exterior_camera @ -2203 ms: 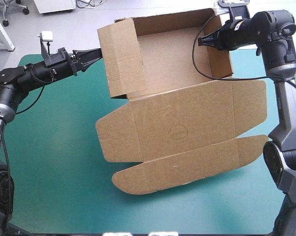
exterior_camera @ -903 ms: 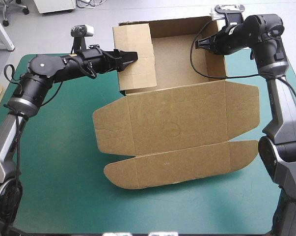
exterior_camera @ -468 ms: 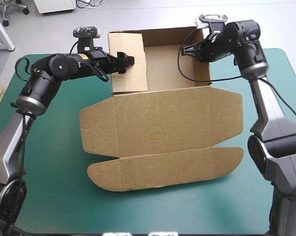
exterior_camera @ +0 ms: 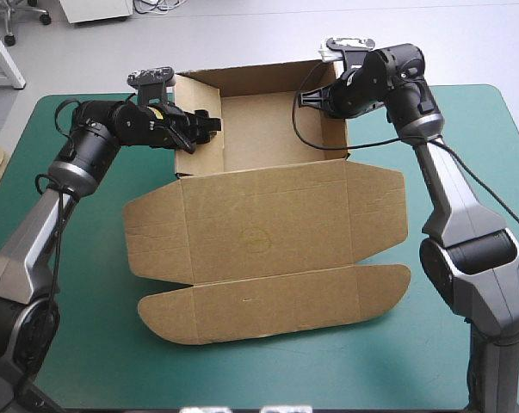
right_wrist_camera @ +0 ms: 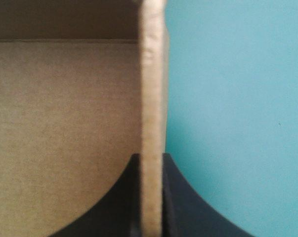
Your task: Fold the box
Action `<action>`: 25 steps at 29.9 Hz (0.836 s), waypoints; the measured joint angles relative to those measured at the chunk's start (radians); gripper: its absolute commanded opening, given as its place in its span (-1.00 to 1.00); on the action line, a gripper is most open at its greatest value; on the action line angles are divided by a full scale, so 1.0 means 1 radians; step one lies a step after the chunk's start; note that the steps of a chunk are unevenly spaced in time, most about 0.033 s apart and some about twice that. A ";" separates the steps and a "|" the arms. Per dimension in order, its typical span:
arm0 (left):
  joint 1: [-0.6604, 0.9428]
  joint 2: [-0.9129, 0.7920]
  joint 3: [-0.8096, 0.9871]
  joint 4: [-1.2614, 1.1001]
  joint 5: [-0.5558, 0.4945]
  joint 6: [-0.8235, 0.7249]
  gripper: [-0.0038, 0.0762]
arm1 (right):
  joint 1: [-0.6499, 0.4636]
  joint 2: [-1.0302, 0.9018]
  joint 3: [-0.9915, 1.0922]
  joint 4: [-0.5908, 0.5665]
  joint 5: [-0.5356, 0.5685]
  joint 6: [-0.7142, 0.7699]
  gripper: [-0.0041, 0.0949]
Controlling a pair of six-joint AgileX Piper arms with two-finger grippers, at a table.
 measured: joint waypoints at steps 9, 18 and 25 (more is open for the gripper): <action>0.003 0.038 0.000 0.142 0.020 -0.051 -0.93 | 0.046 0.037 0.000 -0.029 0.000 0.041 -0.95; -0.002 0.108 -0.009 0.198 0.066 -0.057 -0.93 | 0.111 0.089 0.002 -0.156 0.000 0.064 -0.95; -0.007 0.110 -0.015 0.198 0.063 -0.047 -0.93 | 0.111 0.094 0.026 -0.182 0.001 0.091 -0.95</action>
